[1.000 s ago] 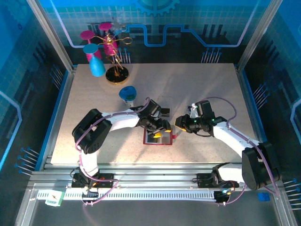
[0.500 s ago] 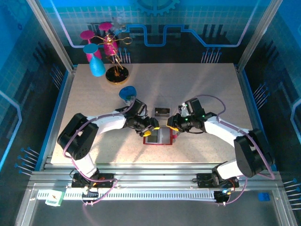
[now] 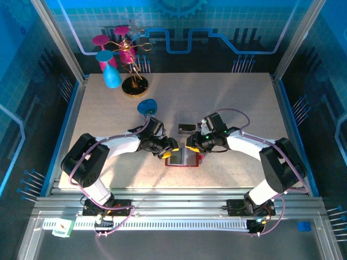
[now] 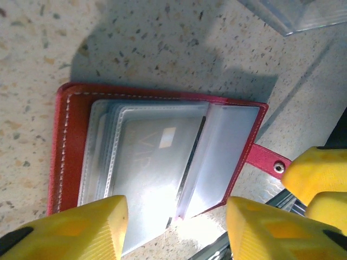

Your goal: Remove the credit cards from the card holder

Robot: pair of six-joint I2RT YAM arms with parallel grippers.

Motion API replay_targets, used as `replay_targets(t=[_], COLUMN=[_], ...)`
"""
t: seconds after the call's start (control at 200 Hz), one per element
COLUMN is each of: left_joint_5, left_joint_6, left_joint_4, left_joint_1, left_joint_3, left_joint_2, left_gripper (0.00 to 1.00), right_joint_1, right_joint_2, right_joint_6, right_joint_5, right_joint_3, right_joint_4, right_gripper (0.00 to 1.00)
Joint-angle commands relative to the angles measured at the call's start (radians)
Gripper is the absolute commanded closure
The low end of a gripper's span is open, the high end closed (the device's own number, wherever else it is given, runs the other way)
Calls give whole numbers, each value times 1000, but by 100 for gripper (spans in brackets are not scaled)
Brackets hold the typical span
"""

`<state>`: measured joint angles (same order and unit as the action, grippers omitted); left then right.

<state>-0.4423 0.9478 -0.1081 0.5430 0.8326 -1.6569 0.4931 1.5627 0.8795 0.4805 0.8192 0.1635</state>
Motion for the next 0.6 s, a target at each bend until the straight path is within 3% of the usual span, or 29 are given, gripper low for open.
replay_targets(t=[0.0,0.485,0.595], left_joint_5=[-7,-8,-8], left_joint_6=[18,21,17], left_joint_4=[46,46,38], left_joint_1=[-8,-8,-8], left_joint_3=[-24,-38,-44], left_joint_2=[13,-18,-26], left_gripper=[53,76,77], right_joint_1=[17,66,73], right_joint_2=[26,121,139], right_joint_6=[13,42,49], right_joint_5=[25,59,65], right_joint_3=[15,11,11], right_joint_4=[-9,-79,-97], right_gripper=[67,68,68])
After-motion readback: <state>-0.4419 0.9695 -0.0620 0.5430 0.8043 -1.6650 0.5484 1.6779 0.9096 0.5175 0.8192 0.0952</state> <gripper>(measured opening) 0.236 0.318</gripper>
